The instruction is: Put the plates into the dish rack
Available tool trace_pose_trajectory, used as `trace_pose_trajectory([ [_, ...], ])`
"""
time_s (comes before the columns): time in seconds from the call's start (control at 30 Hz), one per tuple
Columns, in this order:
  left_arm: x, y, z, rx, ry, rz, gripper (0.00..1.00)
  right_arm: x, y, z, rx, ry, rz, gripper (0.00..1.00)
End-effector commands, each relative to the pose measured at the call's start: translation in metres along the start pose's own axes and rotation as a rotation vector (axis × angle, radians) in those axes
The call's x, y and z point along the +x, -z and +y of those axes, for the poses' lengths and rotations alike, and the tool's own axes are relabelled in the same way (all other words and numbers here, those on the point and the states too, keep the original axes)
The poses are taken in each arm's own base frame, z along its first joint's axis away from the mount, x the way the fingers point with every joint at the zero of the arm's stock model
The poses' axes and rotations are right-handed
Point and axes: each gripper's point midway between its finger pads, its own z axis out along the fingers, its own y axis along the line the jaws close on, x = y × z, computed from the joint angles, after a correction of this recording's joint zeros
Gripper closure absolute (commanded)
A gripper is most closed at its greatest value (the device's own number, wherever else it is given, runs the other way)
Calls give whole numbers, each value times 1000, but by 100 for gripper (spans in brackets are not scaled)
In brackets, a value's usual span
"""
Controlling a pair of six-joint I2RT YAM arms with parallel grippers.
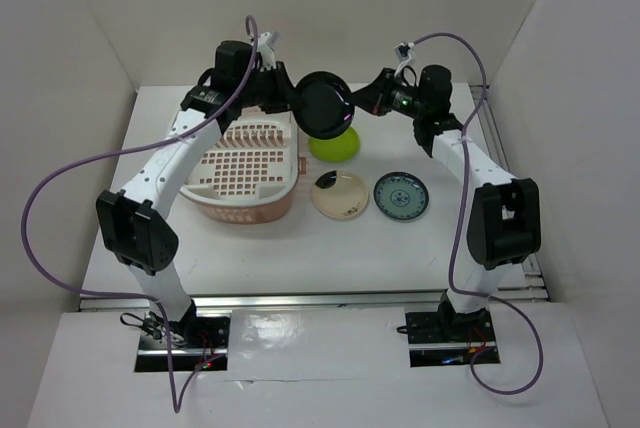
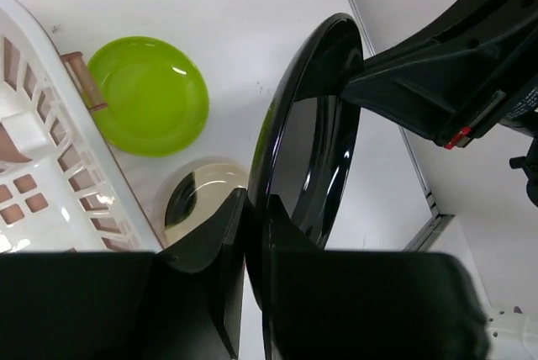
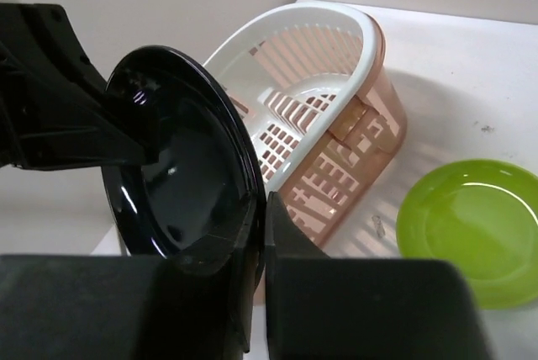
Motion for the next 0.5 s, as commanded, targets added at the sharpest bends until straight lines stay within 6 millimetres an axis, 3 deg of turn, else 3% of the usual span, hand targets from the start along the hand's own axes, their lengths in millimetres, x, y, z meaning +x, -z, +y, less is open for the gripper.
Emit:
trace_pose_trajectory([
  [0.0, -18, 6, -2, -28, -40, -58, 100, -17, -9, 34, -74, 55, -40, 88],
  [0.03, -21, 9, -3, -45, -38, -60, 100, -18, -7, 32, -52, 55, -42, 58],
  [0.07, -24, 12, 0, -65, -49, -67, 100, -12, -9, 31, -39, 41, -34, 1],
  [0.13, -32, 17, 16, -173, -42, -101, 100, -13, -8, 19, 30, 47, -45, 0],
  [0.27, -49, 54, 46, -403, -54, -191, 100, -24, 0, -5, 162, 58, -71, 0],
  [0.3, -54, 64, 56, -461, -60, -213, 100, -28, 0, -3, 159, 74, -78, 0],
  [0.33, -60, 81, 73, -566, -69, -253, 100, -29, 3, -9, 174, 66, -76, 0],
  [0.43, -71, 109, 97, -733, -110, -314, 100, -29, 5, -16, 186, 50, -77, 0],
  [0.47, -67, 115, 106, -785, -142, -302, 100, -24, 3, -20, 183, 43, -64, 0],
])
